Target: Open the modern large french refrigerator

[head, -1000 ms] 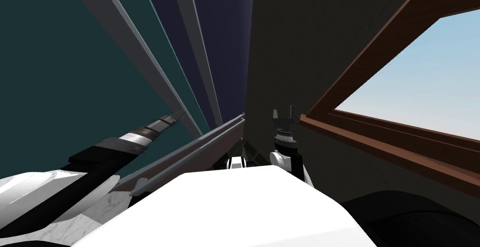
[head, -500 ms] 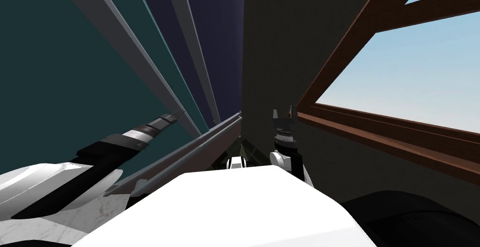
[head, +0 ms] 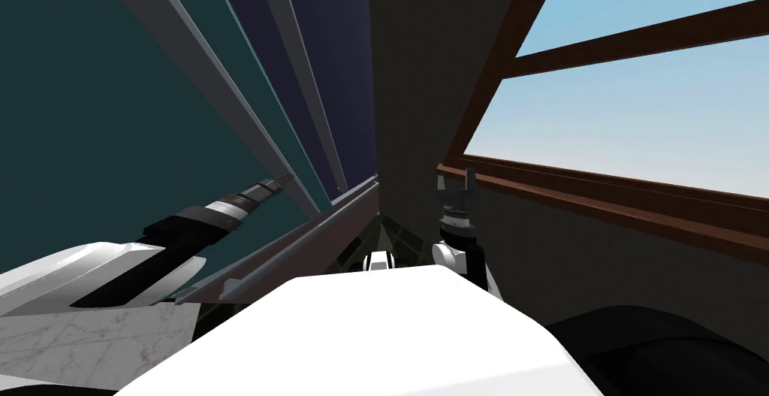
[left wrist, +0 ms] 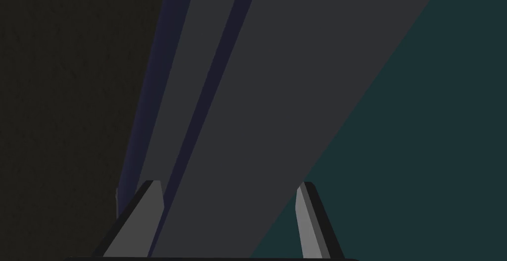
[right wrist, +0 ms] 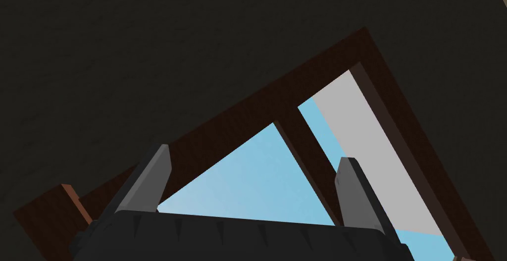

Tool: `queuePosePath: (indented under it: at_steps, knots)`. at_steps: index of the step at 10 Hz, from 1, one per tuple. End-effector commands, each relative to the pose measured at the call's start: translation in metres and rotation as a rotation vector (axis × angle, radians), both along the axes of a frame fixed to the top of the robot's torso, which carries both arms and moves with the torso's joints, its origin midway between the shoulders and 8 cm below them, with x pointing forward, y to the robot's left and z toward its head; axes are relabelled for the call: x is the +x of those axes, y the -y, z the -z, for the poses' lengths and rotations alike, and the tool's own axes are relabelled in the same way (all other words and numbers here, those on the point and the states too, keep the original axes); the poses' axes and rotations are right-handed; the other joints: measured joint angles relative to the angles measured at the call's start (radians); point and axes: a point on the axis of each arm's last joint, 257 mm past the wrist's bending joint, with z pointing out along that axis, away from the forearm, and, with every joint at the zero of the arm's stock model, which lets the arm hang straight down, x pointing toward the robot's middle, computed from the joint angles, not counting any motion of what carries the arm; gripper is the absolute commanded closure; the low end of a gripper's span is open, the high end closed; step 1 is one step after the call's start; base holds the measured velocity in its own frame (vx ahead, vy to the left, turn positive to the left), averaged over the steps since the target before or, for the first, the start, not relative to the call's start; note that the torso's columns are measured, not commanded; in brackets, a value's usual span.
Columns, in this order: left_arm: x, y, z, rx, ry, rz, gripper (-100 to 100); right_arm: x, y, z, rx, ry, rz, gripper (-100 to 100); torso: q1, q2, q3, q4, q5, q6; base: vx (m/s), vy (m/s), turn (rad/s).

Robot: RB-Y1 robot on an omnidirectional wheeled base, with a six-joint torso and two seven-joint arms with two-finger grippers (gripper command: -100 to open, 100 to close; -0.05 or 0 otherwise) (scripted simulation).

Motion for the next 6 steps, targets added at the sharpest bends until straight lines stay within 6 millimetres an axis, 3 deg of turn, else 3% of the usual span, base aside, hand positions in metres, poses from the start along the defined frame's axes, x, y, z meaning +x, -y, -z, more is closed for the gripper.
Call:
queuePosePath:
  at_steps: [1,2,3,4,5,6]
  knots:
    - [0.013,-0.015,0.003,-0.006,-0.006,-0.002,100,0.0,0.0,0.0,0.0,0.0,0.0,0,0.005,-0.005,-0.003,-0.001,0.001,-0.006,-0.174,0.012,-0.313]
    - [0.015,-0.028,0.008,-0.006,-0.016,-0.029,100,0.0,0.0,0.0,0.0,0.0,0.0,0,0.004,-0.003,-0.003,-0.001,0.001,0.002,-0.216,0.021,-0.258]
    - [0.017,-0.044,0.013,-0.006,-0.027,-0.059,100,0.0,0.0,0.0,0.0,0.0,0.0,0,0.002,-0.001,-0.001,0.0,0.0,-0.001,-0.12,0.007,-0.024]
    - [0.026,-0.036,0.003,-0.005,-0.008,-0.023,100,0.0,0.0,0.0,0.0,0.0,0.0,0,0.004,-0.003,-0.002,0.0,0.001,-0.006,-0.234,0.01,-0.264]
    - [0.028,-0.05,0.008,-0.006,-0.018,-0.05,100,0.0,0.0,0.0,0.0,0.0,0.0,0,0.003,0.004,0.001,0.001,0.001,0.0,-0.234,0.004,-0.298]
    - [0.029,-0.066,0.014,-0.006,-0.028,-0.08,100,0.0,0.0,0.0,0.0,0.0,0.0,0,0.0,0.004,0.003,0.001,0.0,-0.002,-0.109,-0.029,-0.053]
